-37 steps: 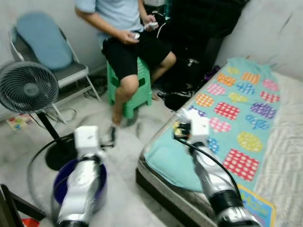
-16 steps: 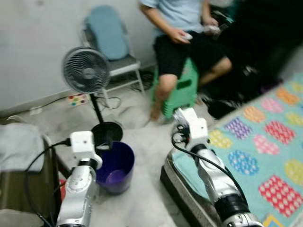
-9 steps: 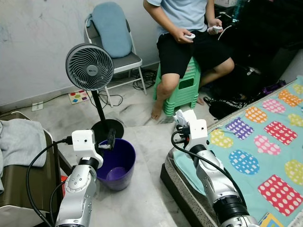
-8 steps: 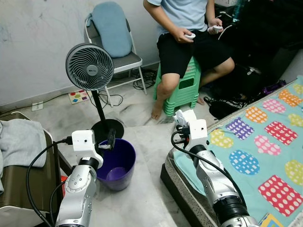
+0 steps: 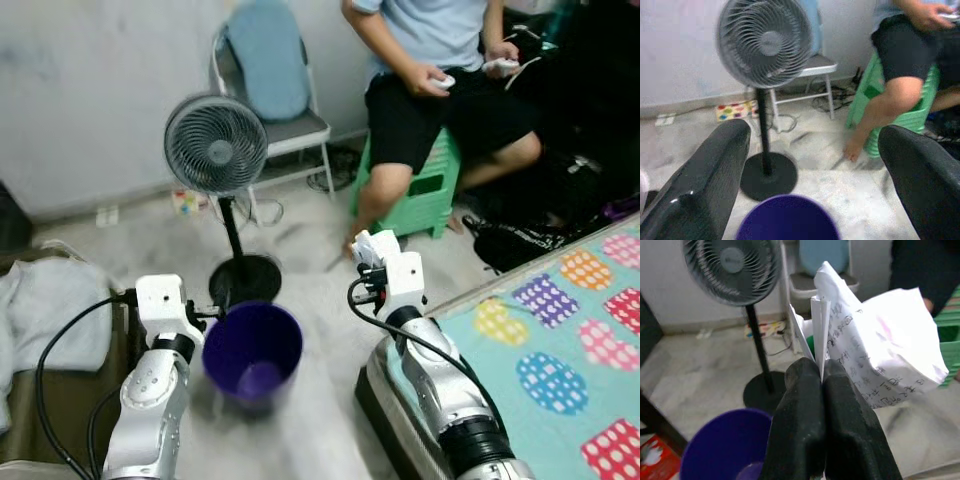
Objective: Clean up the room
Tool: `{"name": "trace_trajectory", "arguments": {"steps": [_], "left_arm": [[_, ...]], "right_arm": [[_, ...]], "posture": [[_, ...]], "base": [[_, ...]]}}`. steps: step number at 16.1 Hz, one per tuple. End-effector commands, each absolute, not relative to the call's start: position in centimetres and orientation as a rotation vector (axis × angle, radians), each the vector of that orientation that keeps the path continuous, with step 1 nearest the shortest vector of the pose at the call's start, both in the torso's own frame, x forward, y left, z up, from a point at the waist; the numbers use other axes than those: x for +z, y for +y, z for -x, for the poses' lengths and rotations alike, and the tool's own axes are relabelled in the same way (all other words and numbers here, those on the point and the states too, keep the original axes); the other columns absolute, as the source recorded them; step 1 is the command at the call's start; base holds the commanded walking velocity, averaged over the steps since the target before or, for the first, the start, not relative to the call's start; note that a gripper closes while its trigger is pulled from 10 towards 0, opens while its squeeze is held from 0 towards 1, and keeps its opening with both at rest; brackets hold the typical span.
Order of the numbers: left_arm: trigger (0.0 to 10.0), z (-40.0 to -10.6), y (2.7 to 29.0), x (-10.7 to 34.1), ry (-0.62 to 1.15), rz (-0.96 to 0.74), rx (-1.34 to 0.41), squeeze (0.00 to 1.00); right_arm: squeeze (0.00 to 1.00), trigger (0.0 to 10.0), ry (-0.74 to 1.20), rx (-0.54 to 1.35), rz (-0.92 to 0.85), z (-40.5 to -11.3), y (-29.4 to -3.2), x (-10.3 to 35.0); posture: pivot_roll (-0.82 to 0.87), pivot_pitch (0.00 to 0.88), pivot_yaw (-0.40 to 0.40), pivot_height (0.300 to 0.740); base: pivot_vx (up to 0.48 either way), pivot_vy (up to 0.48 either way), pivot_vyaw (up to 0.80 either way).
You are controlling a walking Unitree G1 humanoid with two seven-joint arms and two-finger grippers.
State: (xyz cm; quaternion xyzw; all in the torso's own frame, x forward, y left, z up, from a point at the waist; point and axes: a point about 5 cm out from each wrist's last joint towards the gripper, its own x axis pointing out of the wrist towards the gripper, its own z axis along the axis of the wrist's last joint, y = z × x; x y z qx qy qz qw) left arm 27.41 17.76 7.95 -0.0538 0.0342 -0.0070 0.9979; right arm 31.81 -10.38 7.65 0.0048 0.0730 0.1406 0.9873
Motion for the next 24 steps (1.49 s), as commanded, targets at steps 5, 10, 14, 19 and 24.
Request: {"name": "trace_trajectory", "arguments": {"steps": [5, 10, 14, 19, 24], "left_arm": [[10.0, -27.4, 17.12, 7.97, 0.079, 0.106, -0.038, 0.0], [10.0, -27.55, 17.61, 7.67, 0.109, 0.106, 0.021, 0.0], [10.0, -27.52, 17.22, 7.91, 0.089, 0.113, -0.022, 0.0], [10.0, -27.48, 17.18, 8.08, 0.08, 0.114, -0.043, 0.0], [10.0, -27.44, 17.25, 8.16, 0.076, 0.111, -0.049, 0.0]], "right_arm": [[0.0, 10.0, 0.143, 0.255, 0.0, -31.94, -11.41, 7.85], [0.0, 10.0, 0.138, 0.266, 0.002, -32.05, -11.05, 7.98], [0.0, 10.0, 0.14, 0.257, -0.002, -32.01, -11.17, 7.9], [0.0, 10.0, 0.141, 0.255, -0.003, -31.88, -11.09, 7.88], [0.0, 10.0, 0.138, 0.256, -0.006, -31.92, -10.9, 7.94]], "posture": [[-0.03, 0.024, 0.005, 0.74], [-0.02, 0.016, 0.005, 0.74], [-0.02, 0.022, 0.009, 0.74], [-0.03, 0.032, 0.012, 0.74], [-0.02, 0.032, 0.017, 0.74]], "base": [[0.049, 0.0, 0.0], [0.0, 0.0, 0.66], [0.0, 0.0, 0.0], [0.106, 0.0, 0.0], [0.299, 0.0, 0.0]]}}
